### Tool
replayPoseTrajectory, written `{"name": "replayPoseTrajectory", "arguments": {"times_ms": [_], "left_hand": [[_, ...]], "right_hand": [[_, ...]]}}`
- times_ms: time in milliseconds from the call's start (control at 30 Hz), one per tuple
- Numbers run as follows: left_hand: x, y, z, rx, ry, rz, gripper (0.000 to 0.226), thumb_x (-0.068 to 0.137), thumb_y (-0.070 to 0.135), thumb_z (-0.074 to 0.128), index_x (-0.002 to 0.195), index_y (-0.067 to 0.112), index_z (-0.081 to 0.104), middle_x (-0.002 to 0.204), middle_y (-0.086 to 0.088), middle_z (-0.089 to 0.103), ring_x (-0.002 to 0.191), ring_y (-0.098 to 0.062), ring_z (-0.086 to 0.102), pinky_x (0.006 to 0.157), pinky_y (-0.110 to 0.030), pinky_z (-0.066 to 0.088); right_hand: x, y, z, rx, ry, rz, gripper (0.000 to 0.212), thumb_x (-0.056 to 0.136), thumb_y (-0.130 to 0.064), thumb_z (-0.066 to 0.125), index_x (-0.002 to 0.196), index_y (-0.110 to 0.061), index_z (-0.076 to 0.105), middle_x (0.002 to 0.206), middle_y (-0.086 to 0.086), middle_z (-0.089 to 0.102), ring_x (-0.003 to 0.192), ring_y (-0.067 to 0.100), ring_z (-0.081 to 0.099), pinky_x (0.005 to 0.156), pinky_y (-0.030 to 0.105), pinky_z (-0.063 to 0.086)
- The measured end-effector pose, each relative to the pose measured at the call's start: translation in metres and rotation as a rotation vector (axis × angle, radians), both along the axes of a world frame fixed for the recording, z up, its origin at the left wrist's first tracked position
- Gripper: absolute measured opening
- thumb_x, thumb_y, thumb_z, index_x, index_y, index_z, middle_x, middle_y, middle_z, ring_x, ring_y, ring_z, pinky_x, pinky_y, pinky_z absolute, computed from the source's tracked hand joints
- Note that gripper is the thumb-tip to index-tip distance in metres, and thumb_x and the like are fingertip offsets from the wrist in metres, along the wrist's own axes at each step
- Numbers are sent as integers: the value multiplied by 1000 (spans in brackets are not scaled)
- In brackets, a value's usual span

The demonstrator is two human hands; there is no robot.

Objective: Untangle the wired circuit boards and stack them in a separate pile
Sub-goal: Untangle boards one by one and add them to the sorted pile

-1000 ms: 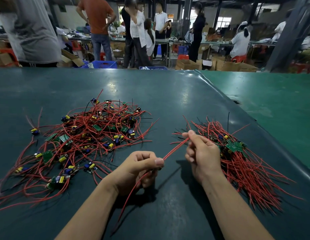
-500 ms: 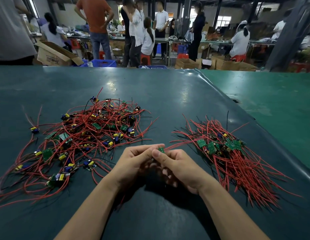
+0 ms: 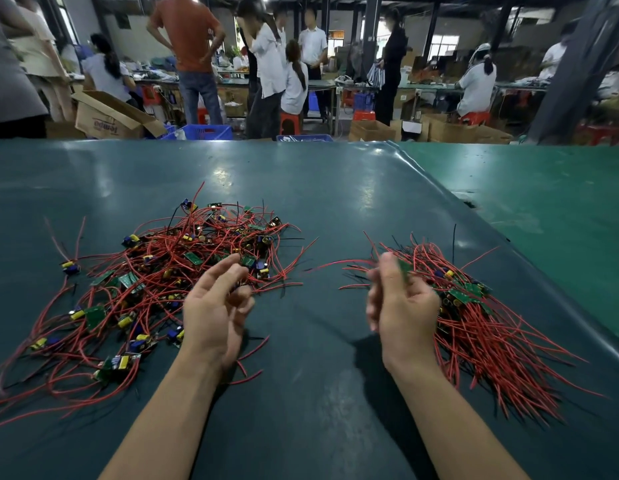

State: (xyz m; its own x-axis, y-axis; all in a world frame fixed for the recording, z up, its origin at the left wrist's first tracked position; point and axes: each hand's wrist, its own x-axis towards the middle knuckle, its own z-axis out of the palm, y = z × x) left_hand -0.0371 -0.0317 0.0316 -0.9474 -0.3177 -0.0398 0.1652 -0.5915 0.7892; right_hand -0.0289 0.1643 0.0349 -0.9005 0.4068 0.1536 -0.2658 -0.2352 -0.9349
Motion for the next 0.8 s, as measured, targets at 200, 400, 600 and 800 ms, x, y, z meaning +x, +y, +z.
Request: {"name": "replayPoseTrajectory", "arguments": {"times_ms": [200,400,600,800], "left_hand": [[4,0,-21,-1211,81,542,14,87,5,65,97,15,68,92,-1,64,83,-16,58,76,-27,48],[2,-6,-27,-1655,-373,467,38,89,27,62,126,16,62,125,-10,57,119,-33,45,97,-47,33],[-1,-12,-25,-1702,-484,414,36,93,30,60,127,19,62,126,-7,55,117,-32,46,94,-46,35],[-4,-17,-26,-1763,-506,388,21,94,33,59,111,21,66,122,-4,57,114,-30,45,90,-45,34]], "right_hand": [[-5,12,2,-472,-111,-146,19,98,-25,60,84,-11,60,63,3,66,38,6,48,34,17,35],[-5,12,-1,-386,-150,-34,32,103,-28,48,87,-6,64,53,0,61,35,8,45,33,15,30],[4,-9,-9,121,-147,187,36,100,-26,54,73,-7,67,50,3,57,35,11,43,33,18,29],[7,-13,-12,304,-120,225,37,100,-28,55,71,-8,67,50,3,58,39,16,44,36,19,32]]}}
